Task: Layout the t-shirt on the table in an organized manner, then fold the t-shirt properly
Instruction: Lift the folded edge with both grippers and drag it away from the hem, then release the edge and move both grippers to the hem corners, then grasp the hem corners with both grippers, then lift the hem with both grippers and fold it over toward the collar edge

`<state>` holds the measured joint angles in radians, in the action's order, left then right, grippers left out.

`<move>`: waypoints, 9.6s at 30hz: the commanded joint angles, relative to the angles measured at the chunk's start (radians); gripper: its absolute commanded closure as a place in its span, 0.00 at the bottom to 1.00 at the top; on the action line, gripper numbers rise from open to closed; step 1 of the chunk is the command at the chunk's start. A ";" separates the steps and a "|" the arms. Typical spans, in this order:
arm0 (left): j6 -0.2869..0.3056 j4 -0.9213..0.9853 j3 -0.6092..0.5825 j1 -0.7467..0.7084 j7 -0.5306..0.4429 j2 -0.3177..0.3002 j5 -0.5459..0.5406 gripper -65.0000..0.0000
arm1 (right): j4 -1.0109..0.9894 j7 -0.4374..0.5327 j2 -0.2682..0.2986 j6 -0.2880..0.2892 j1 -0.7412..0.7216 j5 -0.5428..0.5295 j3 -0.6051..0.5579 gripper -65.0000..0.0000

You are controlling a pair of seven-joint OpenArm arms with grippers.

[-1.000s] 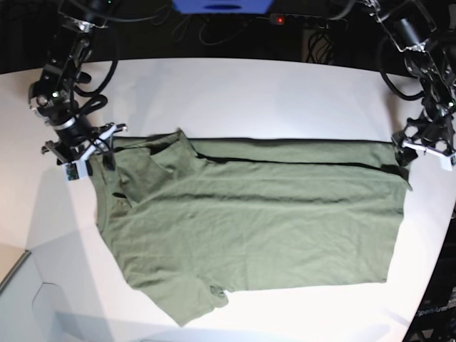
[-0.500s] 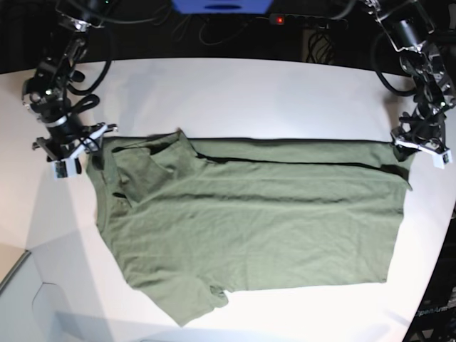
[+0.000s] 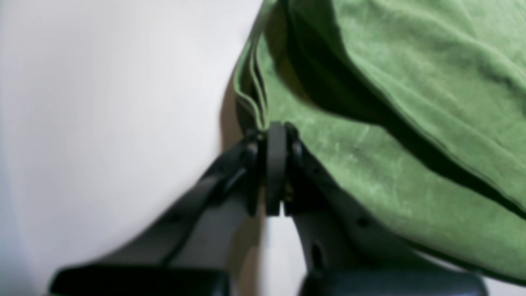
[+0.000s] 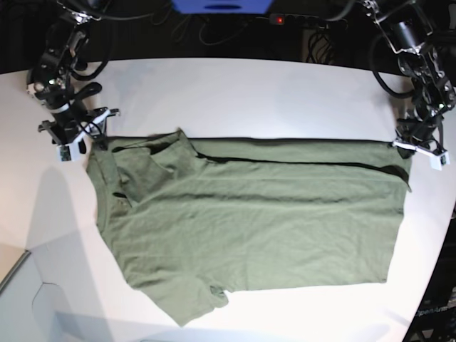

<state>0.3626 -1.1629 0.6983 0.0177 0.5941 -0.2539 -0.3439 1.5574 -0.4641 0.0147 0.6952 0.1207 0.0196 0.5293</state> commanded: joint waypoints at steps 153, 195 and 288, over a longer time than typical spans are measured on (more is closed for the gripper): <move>-0.001 -0.337 0.209 0.074 0.275 -0.040 -0.008 0.48 | -0.196 -0.152 0.021 0.003 -0.479 0.273 -0.116 0.47; -0.014 0.199 -0.128 0.431 0.000 -0.103 0.196 0.48 | -1.101 0.384 0.147 -0.242 -0.794 0.277 -0.117 0.91; -0.003 -0.027 -0.159 0.118 -0.217 -0.121 -0.048 1.00 | 0.111 0.141 0.104 -0.107 -0.045 -0.086 -0.108 1.00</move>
<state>0.3599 -1.1675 0.5327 0.1188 0.4068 -0.3542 -0.3828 1.6505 -0.3515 0.1055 0.5880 0.0879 -0.0582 0.4179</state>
